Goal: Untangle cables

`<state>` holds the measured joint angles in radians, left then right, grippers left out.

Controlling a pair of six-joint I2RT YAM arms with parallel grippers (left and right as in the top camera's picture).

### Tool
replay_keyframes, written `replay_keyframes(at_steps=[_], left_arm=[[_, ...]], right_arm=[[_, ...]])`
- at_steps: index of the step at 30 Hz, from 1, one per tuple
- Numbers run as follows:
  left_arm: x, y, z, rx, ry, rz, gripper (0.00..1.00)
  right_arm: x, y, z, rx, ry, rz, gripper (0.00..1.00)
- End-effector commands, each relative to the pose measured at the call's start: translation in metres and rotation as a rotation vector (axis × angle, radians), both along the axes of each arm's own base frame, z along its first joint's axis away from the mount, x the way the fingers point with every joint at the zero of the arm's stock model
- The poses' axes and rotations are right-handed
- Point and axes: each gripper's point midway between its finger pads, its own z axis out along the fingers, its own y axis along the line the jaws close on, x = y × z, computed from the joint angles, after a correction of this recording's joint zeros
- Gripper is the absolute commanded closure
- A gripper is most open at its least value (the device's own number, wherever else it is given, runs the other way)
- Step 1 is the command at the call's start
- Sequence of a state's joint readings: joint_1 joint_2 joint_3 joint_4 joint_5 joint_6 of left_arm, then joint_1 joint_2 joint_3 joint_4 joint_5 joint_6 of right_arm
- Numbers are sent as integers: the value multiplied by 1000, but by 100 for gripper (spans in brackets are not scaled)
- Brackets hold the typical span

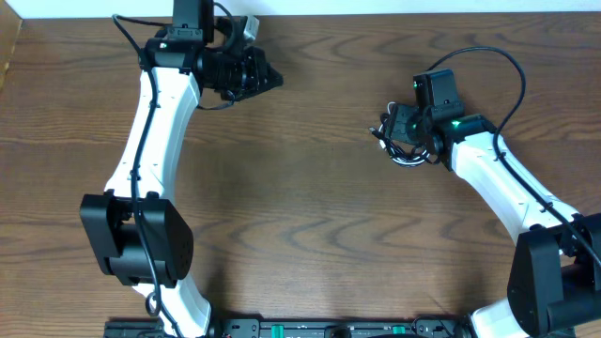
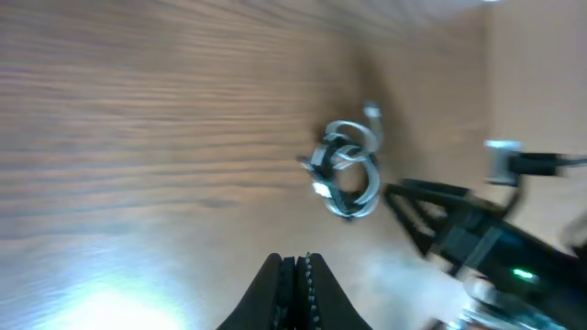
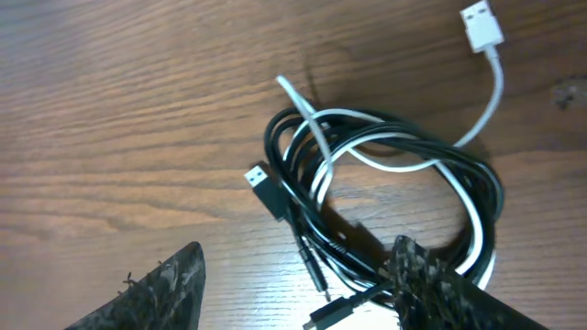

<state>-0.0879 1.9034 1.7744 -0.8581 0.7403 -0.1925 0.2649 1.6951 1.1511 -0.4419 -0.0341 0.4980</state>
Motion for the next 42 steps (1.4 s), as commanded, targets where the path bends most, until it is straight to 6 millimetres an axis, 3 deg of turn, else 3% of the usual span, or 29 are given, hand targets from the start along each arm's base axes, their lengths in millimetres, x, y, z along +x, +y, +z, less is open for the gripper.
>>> replay_keyframes(at_steps=[1, 9, 14, 23, 28, 37, 41, 42], left_arm=[[8, 29, -6, 200, -67, 49, 93], [7, 39, -23, 258, -35, 73, 92], [6, 38, -24, 254, -29, 71, 92], [6, 38, -25, 255, -27, 71, 92], [6, 38, -25, 255, -27, 71, 92], [6, 38, -25, 254, -28, 71, 92], [6, 38, -25, 253, -26, 74, 92], [6, 38, -25, 253, -26, 74, 92]], right_arm=[[-4, 6, -18, -17, 41, 67, 40], [-29, 4, -53, -91, 174, 206, 40], [-36, 22, -51, -125, 120, 518, 34], [-36, 18, -65, -193, 121, 609, 39], [-35, 17, -81, -203, 147, 610, 57], [-37, 8, -98, -248, 193, 586, 75], [-36, 8, -98, -238, 193, 564, 99], [-35, 9, -97, -223, 199, 529, 99]])
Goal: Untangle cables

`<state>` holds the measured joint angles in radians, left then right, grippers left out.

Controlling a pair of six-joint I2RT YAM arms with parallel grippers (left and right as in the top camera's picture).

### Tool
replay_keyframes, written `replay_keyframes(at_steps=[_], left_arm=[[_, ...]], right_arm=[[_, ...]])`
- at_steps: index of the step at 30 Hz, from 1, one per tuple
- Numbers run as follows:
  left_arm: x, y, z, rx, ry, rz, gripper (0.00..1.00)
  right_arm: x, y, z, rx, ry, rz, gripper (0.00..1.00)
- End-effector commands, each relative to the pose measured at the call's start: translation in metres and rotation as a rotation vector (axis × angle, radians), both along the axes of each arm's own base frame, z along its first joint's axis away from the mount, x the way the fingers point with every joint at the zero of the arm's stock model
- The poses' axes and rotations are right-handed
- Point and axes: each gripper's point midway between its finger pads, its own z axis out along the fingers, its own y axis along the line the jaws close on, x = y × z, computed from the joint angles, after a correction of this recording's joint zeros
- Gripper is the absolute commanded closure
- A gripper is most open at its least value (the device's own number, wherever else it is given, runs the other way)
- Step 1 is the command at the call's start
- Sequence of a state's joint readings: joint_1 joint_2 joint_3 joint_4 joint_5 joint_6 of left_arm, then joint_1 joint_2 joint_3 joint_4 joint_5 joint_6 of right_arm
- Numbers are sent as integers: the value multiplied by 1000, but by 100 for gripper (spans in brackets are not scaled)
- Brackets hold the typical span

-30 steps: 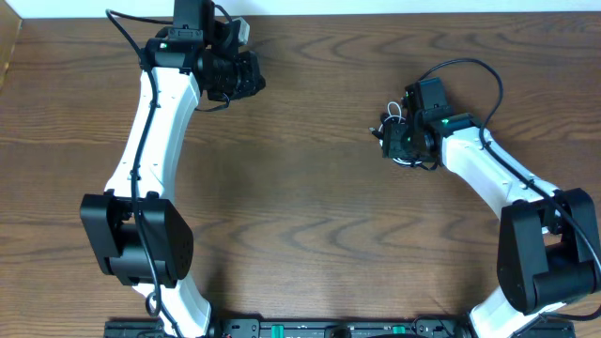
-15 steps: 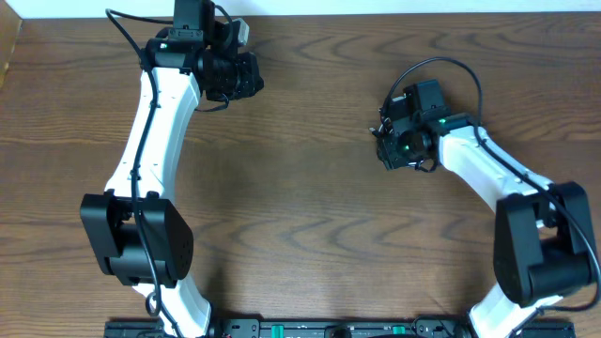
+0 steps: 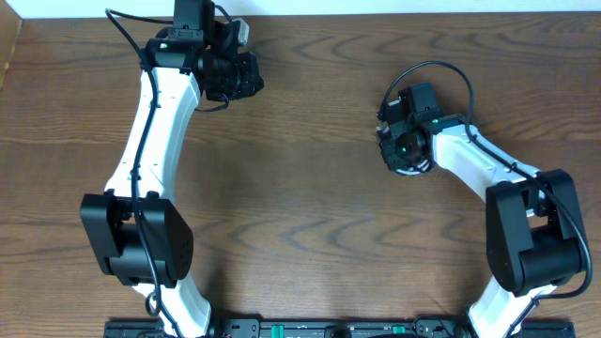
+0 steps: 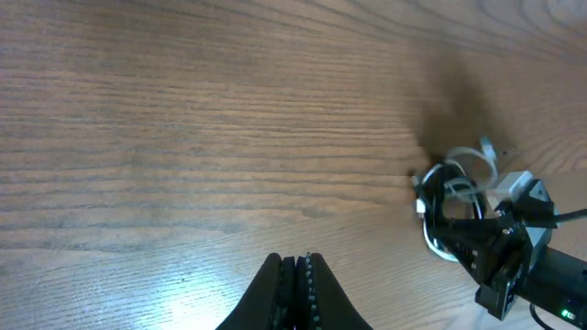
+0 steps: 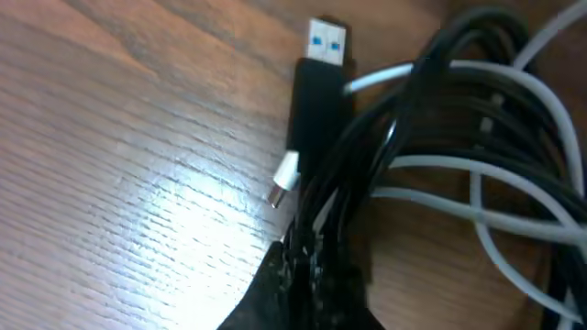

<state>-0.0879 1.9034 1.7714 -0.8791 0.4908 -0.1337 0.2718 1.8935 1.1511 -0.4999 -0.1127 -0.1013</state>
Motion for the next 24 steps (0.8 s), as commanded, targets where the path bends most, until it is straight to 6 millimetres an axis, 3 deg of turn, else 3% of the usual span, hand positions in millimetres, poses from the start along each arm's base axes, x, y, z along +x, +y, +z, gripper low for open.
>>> replay_keyframes(at_steps=[1, 4, 11, 15, 18, 21, 24], left_arm=[[-4, 2, -1, 7, 3, 0, 92], [-4, 2, -1, 2, 6, 1, 92], [-15, -29, 16, -166, -13, -144, 92], [-20, -39, 23, -232, -9, -182, 71], [-24, -43, 26, -262, 0, -196, 45], [-24, -43, 26, -260, -1, -198, 29], [-24, -43, 26, -259, -3, -200, 25]], right_arm=[[-3, 3, -9, 24, 49, -78, 99], [1, 19, 13, 120, 58, -86, 99], [12, 57, 109, 404, 80, -174, 99], [14, 67, 144, 539, 90, -226, 99], [18, 73, 167, 647, 92, -239, 99], [21, 64, 163, 615, 79, -266, 99], [15, 63, 159, 592, 92, -242, 99]])
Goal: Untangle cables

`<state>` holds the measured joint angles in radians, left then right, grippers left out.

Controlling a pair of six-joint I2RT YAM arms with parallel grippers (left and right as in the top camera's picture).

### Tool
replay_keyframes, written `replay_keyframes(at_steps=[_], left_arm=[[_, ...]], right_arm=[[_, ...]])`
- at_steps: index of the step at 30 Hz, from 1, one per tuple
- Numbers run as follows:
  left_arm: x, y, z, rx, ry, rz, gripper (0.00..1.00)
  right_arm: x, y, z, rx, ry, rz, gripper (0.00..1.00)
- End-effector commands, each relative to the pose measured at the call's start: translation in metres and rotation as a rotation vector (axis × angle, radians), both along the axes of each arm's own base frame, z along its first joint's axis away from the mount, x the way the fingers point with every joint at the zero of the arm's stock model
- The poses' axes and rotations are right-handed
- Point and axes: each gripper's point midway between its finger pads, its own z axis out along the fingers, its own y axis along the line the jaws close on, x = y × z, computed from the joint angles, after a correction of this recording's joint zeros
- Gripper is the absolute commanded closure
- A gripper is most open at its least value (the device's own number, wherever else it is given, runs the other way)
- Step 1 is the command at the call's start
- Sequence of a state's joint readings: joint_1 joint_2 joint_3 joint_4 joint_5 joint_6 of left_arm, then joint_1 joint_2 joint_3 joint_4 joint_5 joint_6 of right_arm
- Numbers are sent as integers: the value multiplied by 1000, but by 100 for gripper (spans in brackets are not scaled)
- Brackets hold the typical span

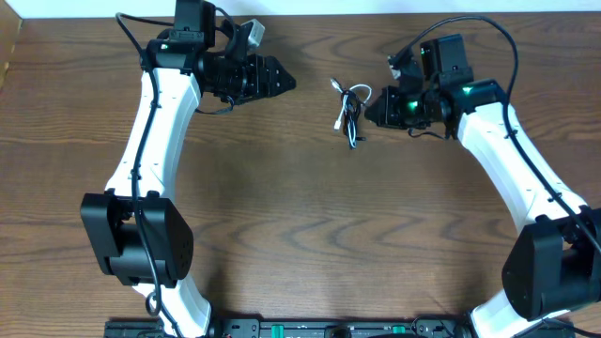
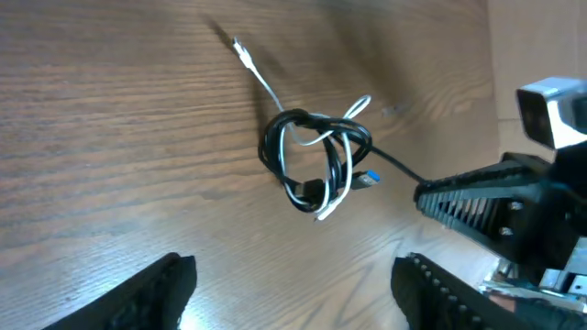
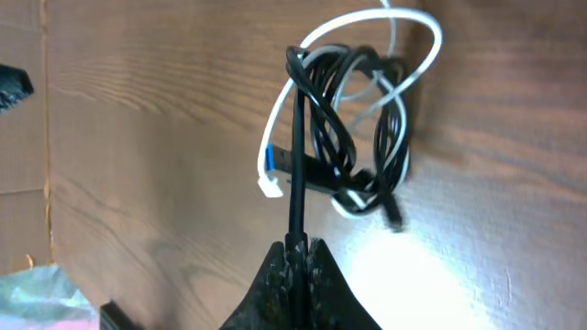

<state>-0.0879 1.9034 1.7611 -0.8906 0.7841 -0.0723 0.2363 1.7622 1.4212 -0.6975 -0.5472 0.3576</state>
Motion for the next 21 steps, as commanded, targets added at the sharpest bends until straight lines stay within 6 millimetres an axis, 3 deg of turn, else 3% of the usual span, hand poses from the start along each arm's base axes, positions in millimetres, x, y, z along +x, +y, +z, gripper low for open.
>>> replay_keyframes(at_steps=[1, 6, 12, 17, 21], left_arm=[[-4, -2, 6, -20, -13, -22, 26], [-5, -5, 6, -16, -26, -40, 26], [-17, -36, 6, 13, -117, -197, 25], [-24, -49, 7, 11, -162, -272, 24], [-28, -53, 11, -14, -192, -318, 24]], right_arm=[[-2, 1, 13, 26, -9, 8, 99], [-6, 1, 11, 20, 0, 26, 99], [-28, 37, 61, 233, -237, 383, 99], [-39, 30, 101, 262, -359, 417, 99], [-42, 21, 121, 258, -415, 402, 99]])
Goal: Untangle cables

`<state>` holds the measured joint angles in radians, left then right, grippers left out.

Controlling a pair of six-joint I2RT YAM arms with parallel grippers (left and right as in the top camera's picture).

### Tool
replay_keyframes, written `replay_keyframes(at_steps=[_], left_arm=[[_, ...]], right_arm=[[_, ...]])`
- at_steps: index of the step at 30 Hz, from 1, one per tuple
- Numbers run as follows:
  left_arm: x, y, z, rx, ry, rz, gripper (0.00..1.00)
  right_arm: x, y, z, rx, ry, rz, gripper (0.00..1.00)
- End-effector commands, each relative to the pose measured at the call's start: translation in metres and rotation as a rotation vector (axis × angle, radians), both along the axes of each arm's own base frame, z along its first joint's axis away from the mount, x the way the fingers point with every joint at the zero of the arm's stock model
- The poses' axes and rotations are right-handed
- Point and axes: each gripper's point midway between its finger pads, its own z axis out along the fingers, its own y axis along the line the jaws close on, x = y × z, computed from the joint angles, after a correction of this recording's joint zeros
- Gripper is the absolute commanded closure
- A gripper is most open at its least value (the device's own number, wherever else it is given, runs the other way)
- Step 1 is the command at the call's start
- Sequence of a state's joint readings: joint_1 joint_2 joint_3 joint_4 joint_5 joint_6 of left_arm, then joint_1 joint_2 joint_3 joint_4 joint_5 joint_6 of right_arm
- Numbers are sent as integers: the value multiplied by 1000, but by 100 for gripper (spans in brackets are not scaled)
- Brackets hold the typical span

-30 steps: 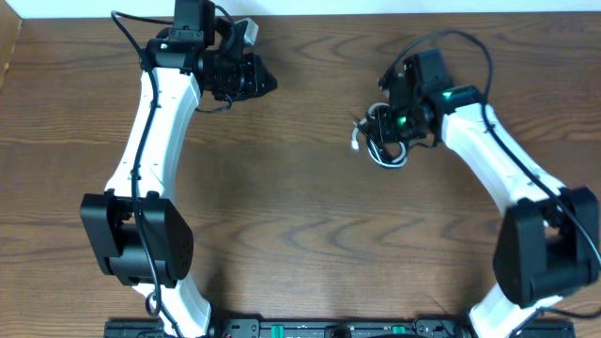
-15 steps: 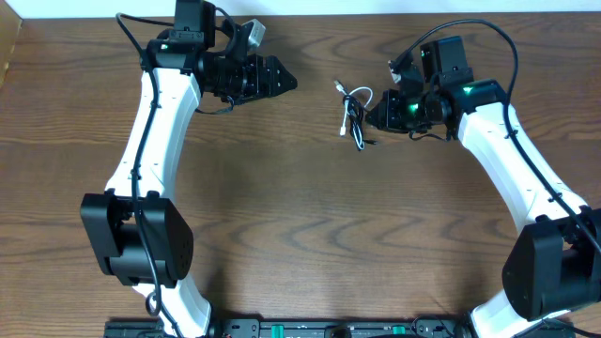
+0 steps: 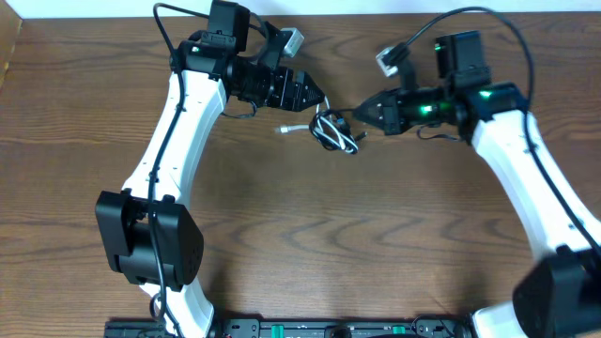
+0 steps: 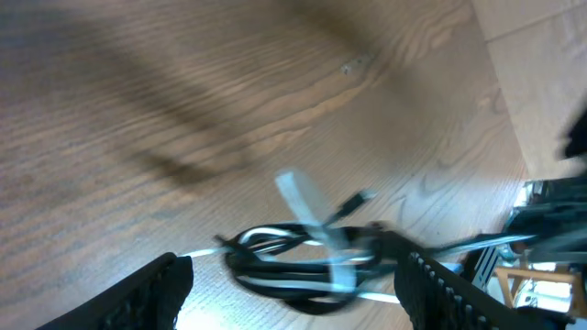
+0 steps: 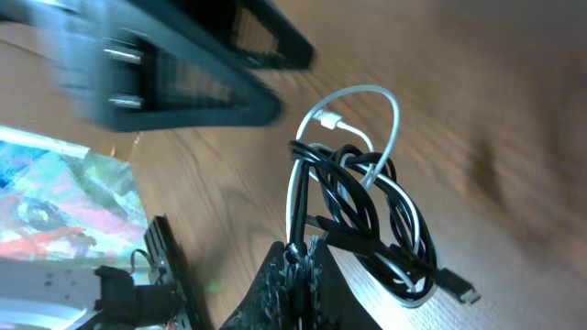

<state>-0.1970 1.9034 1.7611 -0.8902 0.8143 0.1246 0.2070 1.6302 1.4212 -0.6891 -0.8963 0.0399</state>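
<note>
A small knot of black and white cables (image 3: 332,131) sits at the table's top centre, a white end (image 3: 283,130) trailing left. My right gripper (image 3: 361,112) is shut on a black strand of it; in the right wrist view the coil (image 5: 367,197) spreads just past the gripper (image 5: 298,252). My left gripper (image 3: 314,98) is open just up-left of the knot. In the left wrist view the blurred coil (image 4: 303,266) lies between its spread fingers (image 4: 151,289). Whether the coil rests on the wood or hangs cannot be told.
The brown wooden table (image 3: 300,244) stretches below both arms. A white wall edge (image 3: 310,6) runs along the far side. The left arm's white link (image 3: 174,141) crosses the left half, the right arm's link (image 3: 526,178) the right half.
My open left gripper has moved right, up to the knot. The right gripper, still shut on the black strand, has brought the knot slightly left and toward the near side.
My right gripper stood open over the knot lying at the right, the left shut far off. Then the right was shut on a black strand. Then it held the knot at the top centre, with the left open. Now the left gripper flanks the knot.
</note>
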Motion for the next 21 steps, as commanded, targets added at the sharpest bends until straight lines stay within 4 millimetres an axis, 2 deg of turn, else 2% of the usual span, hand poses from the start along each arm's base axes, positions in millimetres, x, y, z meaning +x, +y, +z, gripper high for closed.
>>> replay_keyframes(at_steps=[1, 7, 21], left_arm=[[-8, -5, 10, -44, -63, -92, 24], [-24, -15, 21, -129, -128, -230, 24], [-41, -26, 33, -213, -207, -362, 25]], right_arm=[[-8, -7, 39, 51, -111, 25, 99], [-9, -16, 47, 74, -106, 11, 99], [-9, -18, 47, 79, -91, 0, 99]])
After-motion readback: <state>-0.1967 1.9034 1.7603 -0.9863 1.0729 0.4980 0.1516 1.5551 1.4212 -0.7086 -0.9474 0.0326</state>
